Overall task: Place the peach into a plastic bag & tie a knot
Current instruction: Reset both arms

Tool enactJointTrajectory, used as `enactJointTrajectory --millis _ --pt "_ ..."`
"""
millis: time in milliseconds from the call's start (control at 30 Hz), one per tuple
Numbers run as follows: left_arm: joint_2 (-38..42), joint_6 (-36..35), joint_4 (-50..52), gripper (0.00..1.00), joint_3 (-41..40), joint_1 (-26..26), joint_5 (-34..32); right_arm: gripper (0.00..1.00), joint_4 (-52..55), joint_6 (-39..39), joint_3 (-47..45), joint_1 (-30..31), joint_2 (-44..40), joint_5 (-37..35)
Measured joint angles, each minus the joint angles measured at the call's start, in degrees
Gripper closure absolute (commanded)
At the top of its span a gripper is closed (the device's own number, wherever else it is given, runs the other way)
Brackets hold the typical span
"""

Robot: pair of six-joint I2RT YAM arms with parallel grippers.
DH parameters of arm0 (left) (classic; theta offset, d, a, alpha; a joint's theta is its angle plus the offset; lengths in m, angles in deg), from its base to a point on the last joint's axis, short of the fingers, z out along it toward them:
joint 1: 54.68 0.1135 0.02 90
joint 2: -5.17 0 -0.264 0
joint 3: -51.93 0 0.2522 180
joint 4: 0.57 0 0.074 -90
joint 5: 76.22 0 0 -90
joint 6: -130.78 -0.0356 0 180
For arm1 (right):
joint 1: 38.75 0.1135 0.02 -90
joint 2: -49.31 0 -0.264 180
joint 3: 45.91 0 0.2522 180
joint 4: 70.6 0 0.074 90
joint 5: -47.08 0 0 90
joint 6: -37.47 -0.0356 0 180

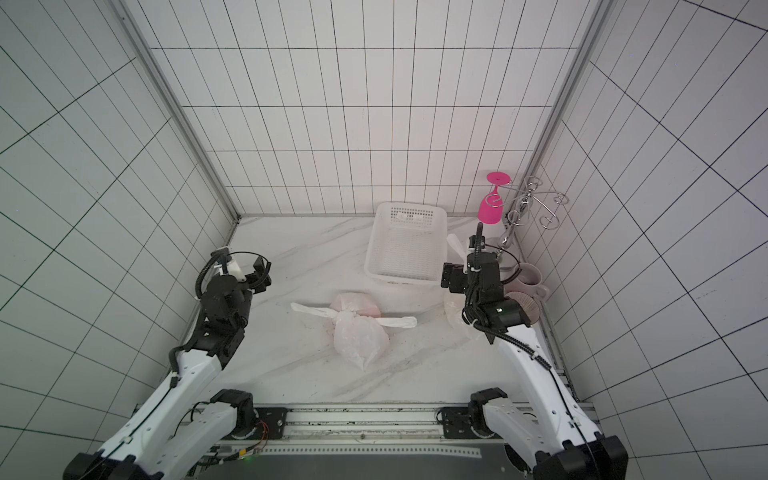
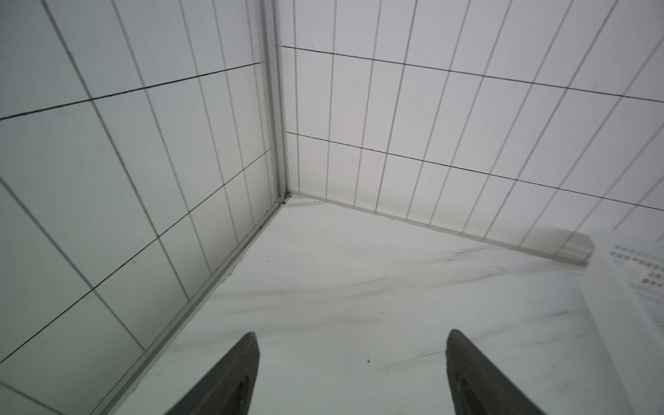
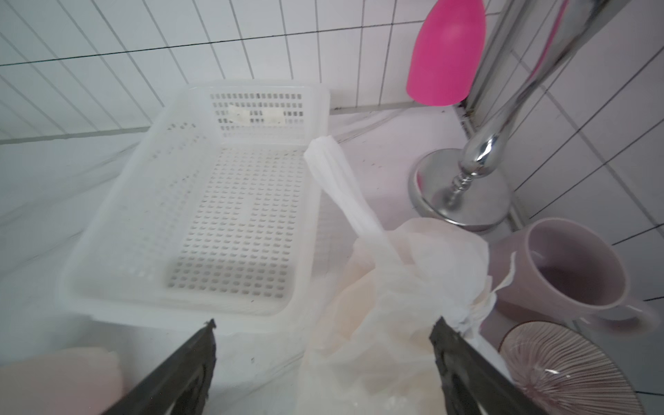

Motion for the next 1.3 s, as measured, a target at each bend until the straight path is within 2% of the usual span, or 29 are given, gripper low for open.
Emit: enactJointTrajectory --millis 67,100,200,233,267,333,433,633,800,967,1133,1300 --pt "-1.90 -0.09 -5.84 0.17 -4.28 0.00 -4.37 0.05 -10.64 2.25 -5.97 -0.52 2.58 -4.83" --pt "-3.17 -0.52 -9.14 0.16 -6.95 0.04 -5.97 0.01 -16.35 3.28 -9.20 -0.90 4.92 -6.71" --pt "-7.91 -2.01 -16.06 0.15 -13.33 1.38 -6.69 0.01 -28.28 6.25 -14.82 -1.25 11.87 -8.00" --pt "-9.64 -2.08 -17.68 0.10 -14.69 2.54 -5.70 0.01 -32.20 7.19 -16.13 -1.27 14.05 -7.96" --pt "-10.88 -1.90 -19.08 0.03 -15.45 3.80 -4.35 0.01 -35.50 7.85 -17.18 -1.27 15.54 -7.87" --pt "-13.88 -1.60 -24.46 0.02 -16.44 6.73 -0.46 0.01 -42.82 9.38 -19.45 -1.53 18.53 -7.52" --pt "-19.76 -1.20 -34.64 0.03 -16.61 9.79 6.45 0.01 -46.25 9.77 -19.80 -3.28 19.47 -4.87" --pt "-33.46 -3.54 -48.43 0.03 -15.91 10.58 20.00 0.01 -59.95 9.38 -24.00 -6.91 25.44 0.26" --pt "-40.41 -5.99 -53.70 0.02 -14.71 8.44 23.34 0.01 -67.34 9.64 -25.14 -7.37 30.69 3.02" --pt "-40.83 -6.95 -53.53 0.03 -11.87 7.43 23.26 0.01 -67.10 8.20 -24.76 -8.33 31.47 2.75" --pt "-40.37 -8.26 -49.81 0.03 -8.90 4.63 19.26 0.01 -64.59 5.95 -23.45 -11.56 31.47 3.32" --pt "-40.37 -9.25 -47.87 0.03 -8.33 3.08 17.00 0.01 -63.95 5.35 -23.17 -12.17 31.47 4.46"
